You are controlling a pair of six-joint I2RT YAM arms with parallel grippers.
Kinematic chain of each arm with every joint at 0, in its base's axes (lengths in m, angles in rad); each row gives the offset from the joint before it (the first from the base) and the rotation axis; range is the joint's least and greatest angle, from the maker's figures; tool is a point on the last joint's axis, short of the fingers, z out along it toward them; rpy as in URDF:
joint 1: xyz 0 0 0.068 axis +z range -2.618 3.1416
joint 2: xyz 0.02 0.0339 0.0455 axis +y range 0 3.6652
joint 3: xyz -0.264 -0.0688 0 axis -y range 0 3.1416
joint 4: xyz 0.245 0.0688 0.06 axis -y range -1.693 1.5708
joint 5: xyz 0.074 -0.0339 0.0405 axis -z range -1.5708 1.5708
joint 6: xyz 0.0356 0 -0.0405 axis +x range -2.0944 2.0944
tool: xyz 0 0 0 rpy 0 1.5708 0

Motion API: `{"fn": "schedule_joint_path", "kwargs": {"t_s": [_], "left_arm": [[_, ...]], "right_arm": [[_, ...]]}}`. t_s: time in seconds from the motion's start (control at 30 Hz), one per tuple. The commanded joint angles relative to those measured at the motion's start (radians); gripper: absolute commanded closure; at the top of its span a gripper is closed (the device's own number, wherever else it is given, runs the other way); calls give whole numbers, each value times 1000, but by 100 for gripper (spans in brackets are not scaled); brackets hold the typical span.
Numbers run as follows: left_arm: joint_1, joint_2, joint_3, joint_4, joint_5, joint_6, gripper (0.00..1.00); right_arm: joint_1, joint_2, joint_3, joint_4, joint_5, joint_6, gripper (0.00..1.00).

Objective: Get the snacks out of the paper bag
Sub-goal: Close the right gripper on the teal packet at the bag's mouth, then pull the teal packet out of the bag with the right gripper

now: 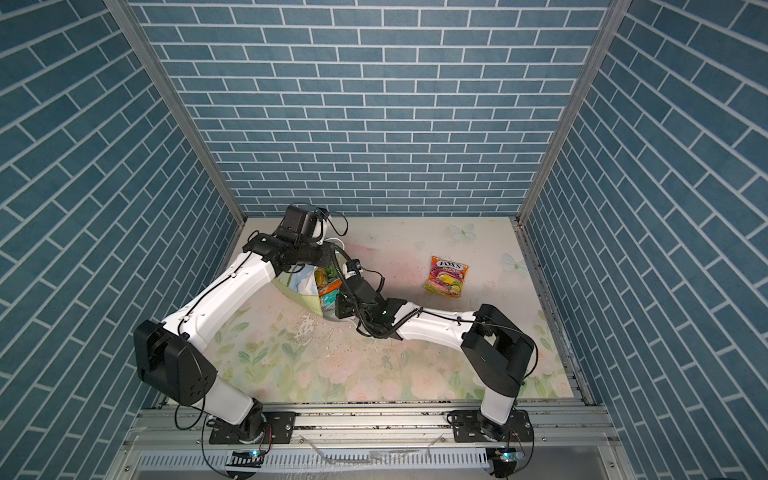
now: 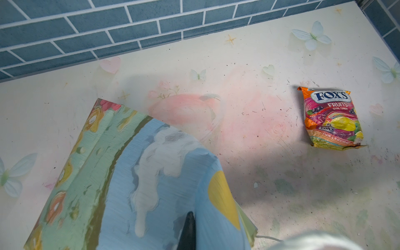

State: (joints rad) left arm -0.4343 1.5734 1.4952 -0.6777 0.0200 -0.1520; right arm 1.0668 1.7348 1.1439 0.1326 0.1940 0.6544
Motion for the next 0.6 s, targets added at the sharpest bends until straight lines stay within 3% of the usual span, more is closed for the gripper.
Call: {"fn": "schedule_joint_path", "kwargs": {"t_s": [0.0,0.57], "left_arm": [[-4,-35,23,19,1,-1,100],[-4,-29,27,13,-5,3,100]], "right_arm": [[2,-54,24,-9,51,-38,100],[3,-227,32,-140,72,-75,100]]}}
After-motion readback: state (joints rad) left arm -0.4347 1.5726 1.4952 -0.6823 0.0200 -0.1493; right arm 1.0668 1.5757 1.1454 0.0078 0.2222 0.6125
